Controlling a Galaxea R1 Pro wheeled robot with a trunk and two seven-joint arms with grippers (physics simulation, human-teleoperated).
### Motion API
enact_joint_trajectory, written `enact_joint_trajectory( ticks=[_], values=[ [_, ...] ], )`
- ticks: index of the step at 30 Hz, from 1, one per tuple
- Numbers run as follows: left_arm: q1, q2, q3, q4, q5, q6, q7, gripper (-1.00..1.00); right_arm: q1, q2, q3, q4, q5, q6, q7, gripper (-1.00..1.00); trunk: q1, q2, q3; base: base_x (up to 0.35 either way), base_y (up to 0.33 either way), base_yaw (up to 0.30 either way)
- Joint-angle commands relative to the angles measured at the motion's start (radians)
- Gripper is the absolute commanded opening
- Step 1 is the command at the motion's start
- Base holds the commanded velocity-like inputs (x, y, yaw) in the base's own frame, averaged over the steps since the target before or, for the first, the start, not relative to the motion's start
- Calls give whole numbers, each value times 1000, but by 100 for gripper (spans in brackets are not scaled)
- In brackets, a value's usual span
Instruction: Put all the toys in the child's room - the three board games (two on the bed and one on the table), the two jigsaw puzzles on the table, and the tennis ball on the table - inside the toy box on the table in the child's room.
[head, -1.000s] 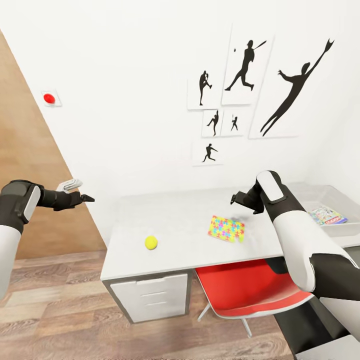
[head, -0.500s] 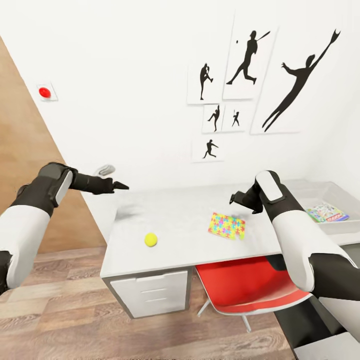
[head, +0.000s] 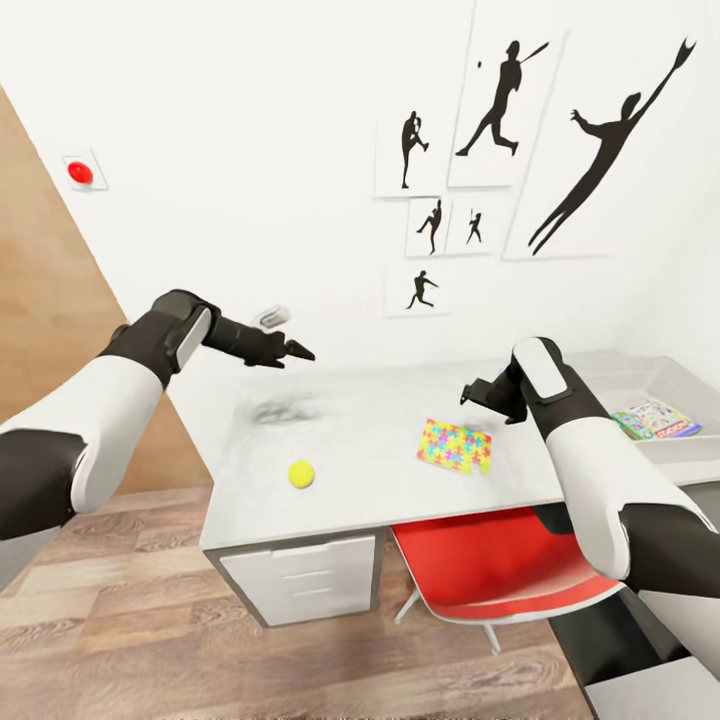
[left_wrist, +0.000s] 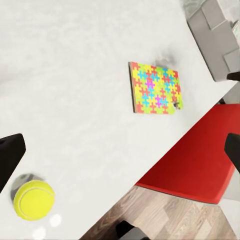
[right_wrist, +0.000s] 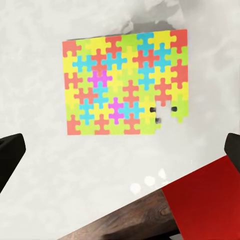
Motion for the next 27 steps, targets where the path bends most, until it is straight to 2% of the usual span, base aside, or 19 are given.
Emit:
enact_joint_trajectory(
  ticks=[1,7,16,27],
  values=[
    [-8,-1,-9,2,3,5,-3,100,-2,-1,-1,-1,-10,3,-10,100,1,-2,-4,0,0,0],
    [-18,-5,-13,5,4,5,-26,100,-3,-2,-1,-5,-10,3,-11,100,1,-2,-14,0,0,0],
    [-22,-3,-24,-1,-3,5,-156,100,-3,-2,-2,-12,-8,3,-9,100,1,-2,-29,0,0,0],
    [-24,2,-28,-3,-15,5,-176,100,-3,-1,-2,-13,-8,-1,-9,100,1,-2,-47,56,19,0]
  ],
)
